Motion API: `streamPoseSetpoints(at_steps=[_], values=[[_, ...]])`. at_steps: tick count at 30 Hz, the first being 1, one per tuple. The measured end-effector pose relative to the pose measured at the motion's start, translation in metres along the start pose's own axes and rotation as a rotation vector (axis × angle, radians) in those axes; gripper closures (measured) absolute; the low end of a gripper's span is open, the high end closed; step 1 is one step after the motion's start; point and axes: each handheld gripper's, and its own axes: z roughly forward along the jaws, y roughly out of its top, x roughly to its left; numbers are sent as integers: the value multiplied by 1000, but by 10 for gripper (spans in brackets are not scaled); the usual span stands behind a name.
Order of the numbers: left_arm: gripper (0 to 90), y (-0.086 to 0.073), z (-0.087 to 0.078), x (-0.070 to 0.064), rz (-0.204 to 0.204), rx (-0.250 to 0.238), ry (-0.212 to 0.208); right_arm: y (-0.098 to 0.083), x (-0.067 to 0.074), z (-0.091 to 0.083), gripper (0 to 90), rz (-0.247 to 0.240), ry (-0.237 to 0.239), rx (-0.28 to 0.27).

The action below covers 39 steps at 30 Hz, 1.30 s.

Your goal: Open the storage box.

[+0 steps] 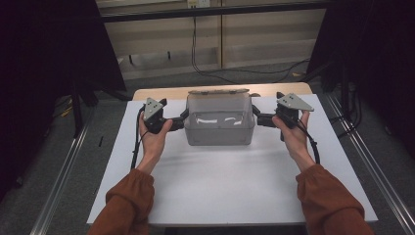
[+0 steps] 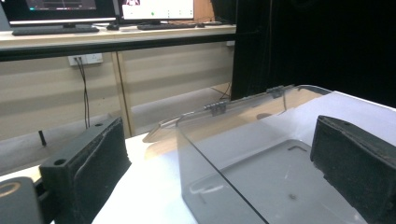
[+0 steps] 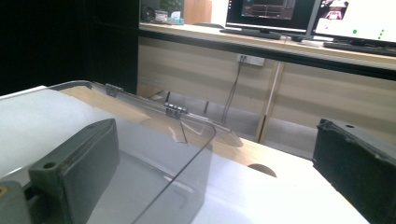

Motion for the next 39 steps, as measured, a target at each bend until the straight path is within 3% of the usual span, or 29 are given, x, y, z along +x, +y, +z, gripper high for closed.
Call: streamPoseSetpoints(at_steps=[5, 14, 20, 25, 28, 34, 39], values=[[37, -4, -10, -6, 27, -16, 11, 0, 2, -9, 0, 2, -7, -18], [37, -8, -31, -18, -26, -33, 3, -9, -1, -31, 0, 35, -50, -22], [37, -18, -45, -24, -62, -27, 11, -21, 3, -48, 0, 14, -97, -12], [37, -26, -54, -28, -46, -10, 1, -28, 7, -62, 0, 8, -101, -8], [36, -31, -61, -30, -39, -5, 7, -32, 8, -72, 9, -12, -131, -32], [32, -38, -78, -31, -64, -12, 43, -38, 12, -92, 1, -8, -141, -45], [32, -40, -94, -33, -68, -33, 108, -46, 12, -107, 0, 27, -139, -42]])
